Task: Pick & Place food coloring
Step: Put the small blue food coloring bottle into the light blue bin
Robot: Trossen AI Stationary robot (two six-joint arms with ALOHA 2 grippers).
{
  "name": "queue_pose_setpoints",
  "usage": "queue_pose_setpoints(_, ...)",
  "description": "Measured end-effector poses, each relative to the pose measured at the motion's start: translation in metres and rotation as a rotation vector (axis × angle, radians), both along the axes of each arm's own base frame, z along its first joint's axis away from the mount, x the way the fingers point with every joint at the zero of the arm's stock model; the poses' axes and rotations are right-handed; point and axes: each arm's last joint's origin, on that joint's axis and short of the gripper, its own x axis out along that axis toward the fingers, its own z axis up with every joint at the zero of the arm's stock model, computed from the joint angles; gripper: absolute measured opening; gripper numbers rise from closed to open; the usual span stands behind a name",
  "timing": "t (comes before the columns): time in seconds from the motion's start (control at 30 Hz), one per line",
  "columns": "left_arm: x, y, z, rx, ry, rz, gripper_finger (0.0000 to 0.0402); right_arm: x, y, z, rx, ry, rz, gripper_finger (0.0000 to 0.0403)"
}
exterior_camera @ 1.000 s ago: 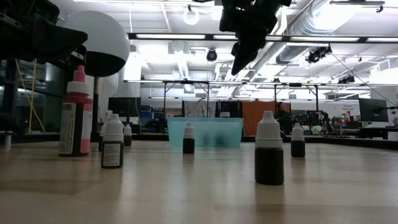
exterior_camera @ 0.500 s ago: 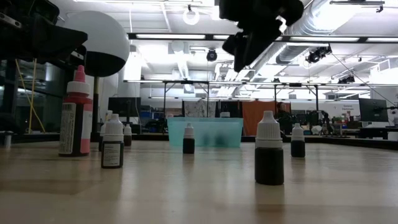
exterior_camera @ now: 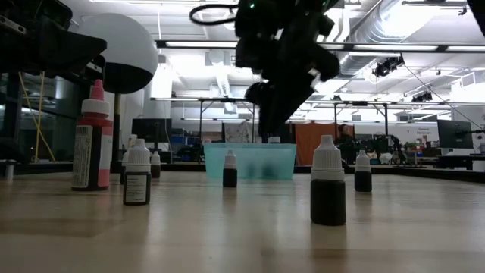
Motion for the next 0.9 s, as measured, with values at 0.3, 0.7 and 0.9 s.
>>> queue_pose_setpoints(0.3,0.000,0.000,0.000,0.000,0.000,0.000,0.0001,0.019,0.006,-0.022,0.003,-0.075,0.020,0.0157)
queue_pose_setpoints(0.7,0.000,0.000,0.000,0.000,0.000,0.000,0.0001,0.032,0.018,-0.044,0.008,-0.103,0.051,0.0157)
queue_pose_setpoints(0.9,0.000,0.000,0.000,0.000,0.000,0.000,0.0001,0.033,0.020,-0.044,-0.003,-0.105,0.049,0.0149)
